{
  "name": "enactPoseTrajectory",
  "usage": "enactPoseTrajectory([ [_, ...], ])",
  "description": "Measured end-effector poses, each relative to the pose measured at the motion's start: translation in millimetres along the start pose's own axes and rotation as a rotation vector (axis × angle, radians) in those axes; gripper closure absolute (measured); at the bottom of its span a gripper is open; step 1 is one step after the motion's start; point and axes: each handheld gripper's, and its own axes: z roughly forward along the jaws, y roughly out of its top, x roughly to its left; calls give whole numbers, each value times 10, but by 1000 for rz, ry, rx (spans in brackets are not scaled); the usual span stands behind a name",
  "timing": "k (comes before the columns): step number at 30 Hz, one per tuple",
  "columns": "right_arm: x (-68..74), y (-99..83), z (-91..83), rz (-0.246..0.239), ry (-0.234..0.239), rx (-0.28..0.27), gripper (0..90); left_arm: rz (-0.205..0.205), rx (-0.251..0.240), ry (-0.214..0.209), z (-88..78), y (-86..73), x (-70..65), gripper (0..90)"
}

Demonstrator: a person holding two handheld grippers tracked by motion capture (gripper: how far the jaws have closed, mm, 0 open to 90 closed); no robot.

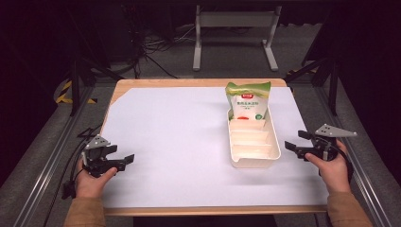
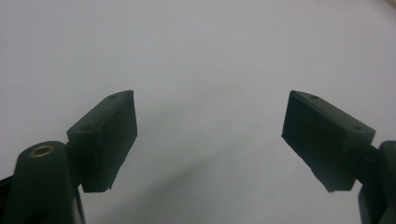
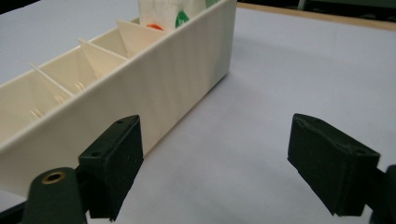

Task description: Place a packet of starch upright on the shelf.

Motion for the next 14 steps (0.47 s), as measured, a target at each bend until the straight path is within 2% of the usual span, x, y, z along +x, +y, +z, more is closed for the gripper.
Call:
enactPoseTrajectory([
  [3, 9, -105, 55, 16, 3, 25, 188, 4, 5, 1, 30, -3, -13, 187],
  [6, 47, -181, 85, 30, 10, 11, 198, 5, 11, 2, 61, -8, -32, 187],
  [10, 96, -221, 118, -8, -4, 33, 200, 18, 21, 9, 105, -4, -52, 187],
  [14, 102, -213, 86, 16, -3, -1, 201, 21, 19, 16, 101, -1, -56, 187],
])
